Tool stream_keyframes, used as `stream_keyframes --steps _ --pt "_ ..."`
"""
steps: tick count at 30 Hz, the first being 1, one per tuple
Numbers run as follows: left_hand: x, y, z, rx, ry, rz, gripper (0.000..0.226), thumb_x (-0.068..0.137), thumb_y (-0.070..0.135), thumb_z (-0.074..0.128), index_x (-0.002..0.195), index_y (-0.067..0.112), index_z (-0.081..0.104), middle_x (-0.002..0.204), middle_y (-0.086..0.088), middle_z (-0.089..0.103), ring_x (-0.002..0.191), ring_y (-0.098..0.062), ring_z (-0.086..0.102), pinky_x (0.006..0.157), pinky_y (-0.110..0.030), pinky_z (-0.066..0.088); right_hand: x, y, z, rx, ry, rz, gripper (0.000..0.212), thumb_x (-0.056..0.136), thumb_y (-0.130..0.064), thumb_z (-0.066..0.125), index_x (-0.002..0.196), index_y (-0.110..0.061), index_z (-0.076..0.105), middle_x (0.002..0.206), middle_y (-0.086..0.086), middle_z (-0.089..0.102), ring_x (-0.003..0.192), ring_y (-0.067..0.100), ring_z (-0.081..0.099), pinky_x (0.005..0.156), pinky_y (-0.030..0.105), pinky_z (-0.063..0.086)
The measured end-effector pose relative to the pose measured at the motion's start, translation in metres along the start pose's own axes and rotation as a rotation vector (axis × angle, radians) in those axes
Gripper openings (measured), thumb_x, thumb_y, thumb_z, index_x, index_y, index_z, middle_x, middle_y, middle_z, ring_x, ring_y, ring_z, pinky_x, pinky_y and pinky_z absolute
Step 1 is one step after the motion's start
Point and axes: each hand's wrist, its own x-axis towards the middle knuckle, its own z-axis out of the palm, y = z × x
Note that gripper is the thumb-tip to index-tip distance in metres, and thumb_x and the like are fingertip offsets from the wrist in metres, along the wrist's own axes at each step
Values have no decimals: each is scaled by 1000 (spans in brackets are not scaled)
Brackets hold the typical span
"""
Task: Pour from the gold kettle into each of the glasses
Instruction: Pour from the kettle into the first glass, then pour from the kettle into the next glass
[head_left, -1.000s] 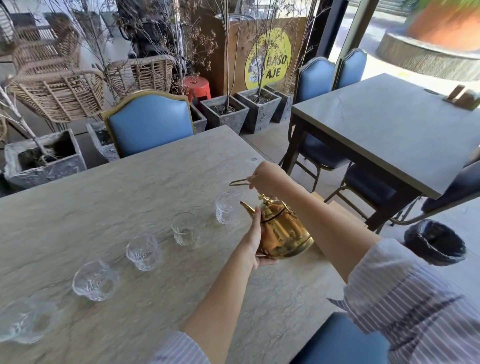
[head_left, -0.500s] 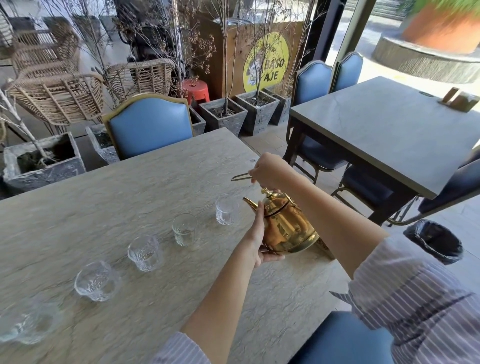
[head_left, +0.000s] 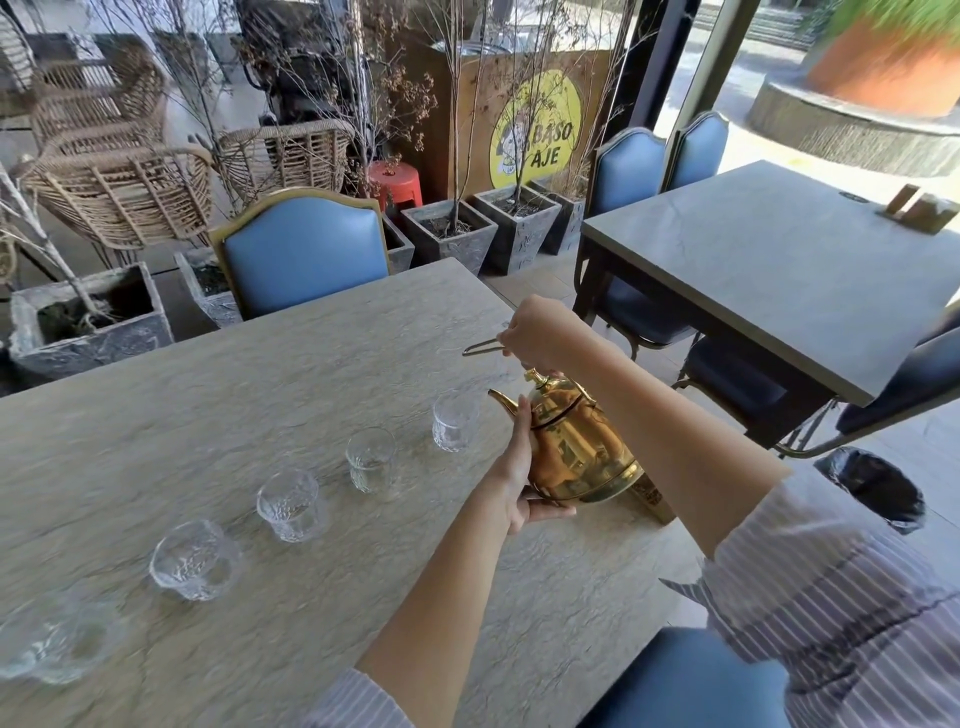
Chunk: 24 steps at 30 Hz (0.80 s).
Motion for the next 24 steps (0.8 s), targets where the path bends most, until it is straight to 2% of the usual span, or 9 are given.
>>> stream_keyframes --steps 3,7,10,15,18,20,22,24 --pt "1 -2 -2 2 2 4 79 78 87 35 121 24 52 100 -11 60 90 -31 62 90 -53 58 -1 0 1 12 9 -1 21 91 -13 54 96 -1 70 62 6 62 51 19 58 51 30 51" --pt "2 -3 -5 8 9 -12 78 78 87 37 121 24 51 104 -13 60 111 -38 59 93 -55 56 -1 3 8 39 38 0 21 92 -16 54 94 -2 70 63 4 64 53 18 61 52 28 53" --pt "3 -4 -8 13 41 -25 80 75 88 40 121 23 52 116 -15 59 121 -40 58 93 -56 56 -3 6 14 50 44 2 25 92 -18 52 90 -1 70 63 4 63 53 17 60 50 26 50" --pt "5 -6 -14 40 114 -17 102 67 91 48 137 18 53 117 -13 61 114 -37 61 85 -52 61 -8 17 24 84 62 4 31 93 -23 51 92 0 72 78 11 72 62 23 63 60 35 55" --pt "7 -8 -20 54 168 9 111 57 94 54 136 16 54 122 -14 65 108 -33 64 82 -51 62 -14 27 31 179 91 -23 36 96 -24 49 90 3 74 66 9 67 45 13 49 44 25 41" --pt "9 -10 -23 50 210 30 121 47 95 59 137 15 53 128 -15 65 111 -34 65 80 -52 62 -20 33 34 237 117 -34 36 97 -25 50 91 2 73 60 3 63 41 9 45 43 23 37" --pt "12 -13 -26 46 251 50 134 34 97 62 140 15 49 128 -15 65 111 -33 66 75 -52 63 -26 36 35 278 128 -65 34 98 -27 51 98 -1 72 70 4 66 46 9 49 48 25 42" --pt "14 -15 -29 29 273 78 138 31 96 66 141 16 46 129 -14 64 112 -33 64 72 -51 63 -30 36 34 311 119 -93 33 98 -29 51 105 -3 70 86 8 70 52 10 52 56 30 47"
